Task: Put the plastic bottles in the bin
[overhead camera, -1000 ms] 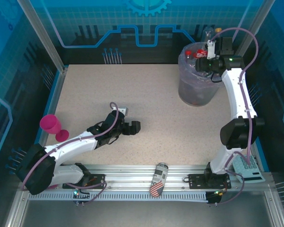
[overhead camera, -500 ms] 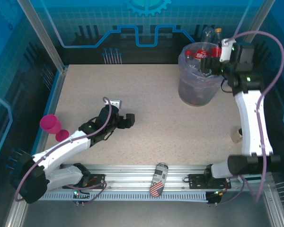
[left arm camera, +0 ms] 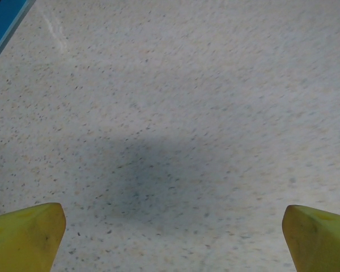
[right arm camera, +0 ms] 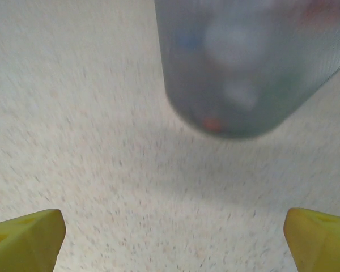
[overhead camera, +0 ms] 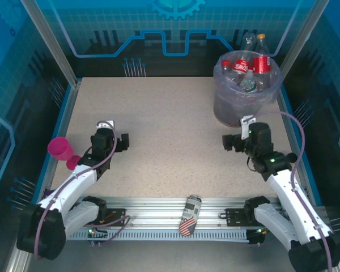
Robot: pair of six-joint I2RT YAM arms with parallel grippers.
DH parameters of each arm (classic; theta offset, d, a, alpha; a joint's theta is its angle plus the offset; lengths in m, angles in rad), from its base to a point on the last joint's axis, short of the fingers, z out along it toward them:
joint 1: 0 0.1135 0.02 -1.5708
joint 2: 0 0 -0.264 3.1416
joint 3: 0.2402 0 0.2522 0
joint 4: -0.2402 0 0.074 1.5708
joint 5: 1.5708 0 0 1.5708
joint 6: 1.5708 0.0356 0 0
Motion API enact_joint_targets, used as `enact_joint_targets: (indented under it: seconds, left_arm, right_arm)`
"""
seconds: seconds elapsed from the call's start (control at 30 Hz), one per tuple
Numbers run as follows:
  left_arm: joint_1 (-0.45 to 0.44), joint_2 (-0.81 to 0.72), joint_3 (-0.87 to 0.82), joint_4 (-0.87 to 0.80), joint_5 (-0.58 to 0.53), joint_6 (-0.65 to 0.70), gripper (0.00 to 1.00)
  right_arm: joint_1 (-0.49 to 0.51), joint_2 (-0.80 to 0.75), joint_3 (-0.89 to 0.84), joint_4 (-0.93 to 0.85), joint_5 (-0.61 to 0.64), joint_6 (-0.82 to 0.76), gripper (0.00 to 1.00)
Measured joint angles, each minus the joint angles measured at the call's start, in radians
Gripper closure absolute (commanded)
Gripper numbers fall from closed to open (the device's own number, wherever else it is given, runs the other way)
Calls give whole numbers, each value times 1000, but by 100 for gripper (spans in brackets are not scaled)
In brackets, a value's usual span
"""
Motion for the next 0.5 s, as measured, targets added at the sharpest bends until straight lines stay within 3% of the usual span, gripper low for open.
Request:
enact_joint_targets:
  seconds: [0.2, 0.5]
  left_arm:
    - [71, 110, -114, 229, 34, 50, 1]
    - [102, 267, -115, 500, 98, 98, 1]
  right_arm:
    - [11, 19, -240, 205, 68, 13, 0]
    - [10, 134, -357, 598, 185, -2, 0]
